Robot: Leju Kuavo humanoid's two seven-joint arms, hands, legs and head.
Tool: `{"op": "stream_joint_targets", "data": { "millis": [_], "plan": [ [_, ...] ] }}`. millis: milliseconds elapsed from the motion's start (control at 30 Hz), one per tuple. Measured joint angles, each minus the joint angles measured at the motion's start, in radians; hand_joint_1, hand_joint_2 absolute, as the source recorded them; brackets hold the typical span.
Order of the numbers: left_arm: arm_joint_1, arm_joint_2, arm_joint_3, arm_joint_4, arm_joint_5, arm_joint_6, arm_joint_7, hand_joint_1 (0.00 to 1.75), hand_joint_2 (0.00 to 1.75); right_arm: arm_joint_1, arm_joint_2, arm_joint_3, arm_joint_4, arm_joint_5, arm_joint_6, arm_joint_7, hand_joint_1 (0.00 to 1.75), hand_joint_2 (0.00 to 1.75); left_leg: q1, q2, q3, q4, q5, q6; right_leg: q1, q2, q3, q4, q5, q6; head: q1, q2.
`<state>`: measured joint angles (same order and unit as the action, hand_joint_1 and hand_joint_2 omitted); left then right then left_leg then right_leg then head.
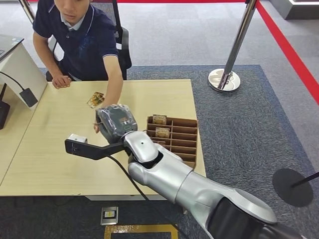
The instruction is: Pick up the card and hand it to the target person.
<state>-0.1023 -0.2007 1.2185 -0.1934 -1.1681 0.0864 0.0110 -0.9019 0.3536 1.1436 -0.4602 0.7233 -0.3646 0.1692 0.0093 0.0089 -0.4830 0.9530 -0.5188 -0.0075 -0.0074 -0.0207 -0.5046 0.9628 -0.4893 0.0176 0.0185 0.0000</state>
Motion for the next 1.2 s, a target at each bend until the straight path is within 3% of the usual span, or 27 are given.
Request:
{"op": "stream_joint_targets", "data": {
  "millis": [133,167,433,567,667,767,867,1033,1200],
  "plan": [
    [0.000,0.000,0.002,0.000,-0.001,0.000,0.002,0.00,0.00,-0.006,0.000,-0.004,0.005,-0.002,0.001,0.003,0.07,1.75,0.000,0.000,0.000,0.000,0.000,0.000,0.000,0.000,0.000,0.000,0.000,0.000,0.000,0.000],
    [0.000,0.000,0.002,0.000,-0.001,0.000,0.004,0.00,0.00,-0.007,0.000,-0.009,0.006,-0.008,0.004,-0.001,0.00,1.75,0.000,0.000,0.000,0.000,0.000,0.000,0.000,0.000,0.000,0.000,0.000,0.000,0.000,0.000],
    [0.000,0.000,0.006,0.000,0.011,0.003,0.007,0.00,0.00,0.002,0.000,-0.104,0.005,-0.095,-0.005,-0.123,0.00,1.75,0.000,0.000,0.000,0.000,0.000,0.000,0.000,0.000,0.000,0.000,0.000,0.000,0.000,0.000],
    [0.000,0.000,0.016,0.000,0.028,0.009,0.010,0.00,0.00,0.073,-0.019,-0.211,-0.072,-0.100,0.008,-0.243,0.00,1.75,0.000,-0.001,0.001,0.000,0.000,0.000,0.000,0.000,0.000,-0.001,0.000,0.000,0.000,0.000],
    [0.002,0.000,0.021,0.000,0.030,0.005,0.010,0.00,0.00,0.238,-0.079,-0.354,-0.275,-0.101,0.078,-0.338,0.00,1.75,0.001,-0.002,0.001,0.000,-0.001,0.001,0.001,0.000,0.002,-0.003,0.000,0.000,0.000,0.000],
    [0.008,0.000,0.022,0.000,0.027,-0.003,0.010,0.00,0.00,0.493,-0.155,-0.537,-0.558,-0.140,0.154,-0.424,0.00,1.75,0.001,-0.004,0.000,0.000,-0.003,0.002,0.001,-0.001,0.003,-0.005,-0.001,0.001,0.000,0.000],
    [0.013,0.003,0.024,0.000,0.028,-0.005,0.008,0.00,0.00,0.750,-0.198,-0.737,-0.814,-0.159,0.202,-0.465,0.00,1.75,0.000,-0.004,-0.001,0.000,-0.005,0.004,0.000,-0.001,0.003,-0.007,-0.002,0.003,0.000,0.000],
    [0.015,0.007,0.027,0.000,0.024,-0.005,-0.004,0.00,0.00,1.028,-0.190,-1.062,-1.074,-0.103,0.248,-0.447,0.00,1.75,0.000,-0.003,0.000,0.000,-0.007,0.004,0.000,-0.001,0.002,-0.007,-0.003,0.003,0.000,0.000],
    [0.014,0.008,0.027,0.000,0.011,-0.007,-0.007,0.00,0.00,1.107,-0.129,-1.370,-1.111,-0.059,0.322,-0.434,0.00,1.75,0.000,-0.002,0.001,0.000,-0.007,0.004,0.000,-0.001,0.003,-0.007,-0.003,0.003,-0.001,0.000]
  ]
}}
